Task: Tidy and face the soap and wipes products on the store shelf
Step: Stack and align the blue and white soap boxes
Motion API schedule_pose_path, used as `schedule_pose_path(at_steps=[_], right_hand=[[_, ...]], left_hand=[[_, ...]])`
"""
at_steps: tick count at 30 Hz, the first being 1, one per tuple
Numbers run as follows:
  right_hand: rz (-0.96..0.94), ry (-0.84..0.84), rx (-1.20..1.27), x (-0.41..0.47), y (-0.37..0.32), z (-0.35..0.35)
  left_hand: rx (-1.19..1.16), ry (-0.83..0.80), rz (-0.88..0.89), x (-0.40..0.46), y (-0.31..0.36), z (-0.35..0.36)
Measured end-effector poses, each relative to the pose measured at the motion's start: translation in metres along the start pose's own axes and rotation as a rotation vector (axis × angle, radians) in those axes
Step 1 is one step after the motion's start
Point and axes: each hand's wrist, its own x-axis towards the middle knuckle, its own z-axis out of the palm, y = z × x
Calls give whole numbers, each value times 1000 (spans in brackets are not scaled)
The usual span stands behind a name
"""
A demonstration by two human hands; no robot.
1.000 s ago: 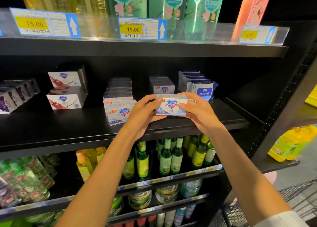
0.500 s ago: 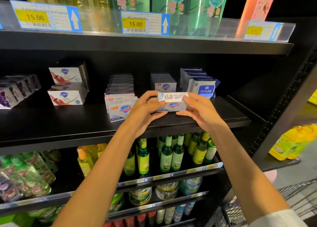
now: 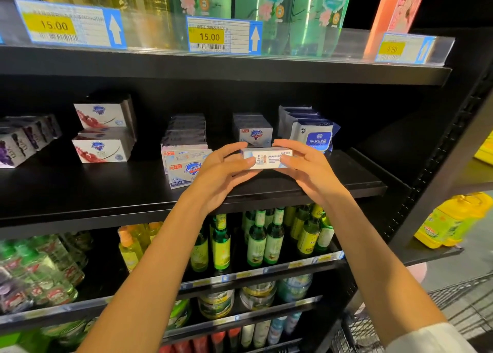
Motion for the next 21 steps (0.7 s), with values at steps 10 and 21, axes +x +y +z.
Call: schedule_pose_path(at_steps=[10, 21], right_hand=[[83, -14, 41, -3, -7, 6], [14, -36, -4, -2, -1, 0]], left_hand=[[67, -8, 82, 0, -3, -3], [47, 16, 20, 2, -3, 2]])
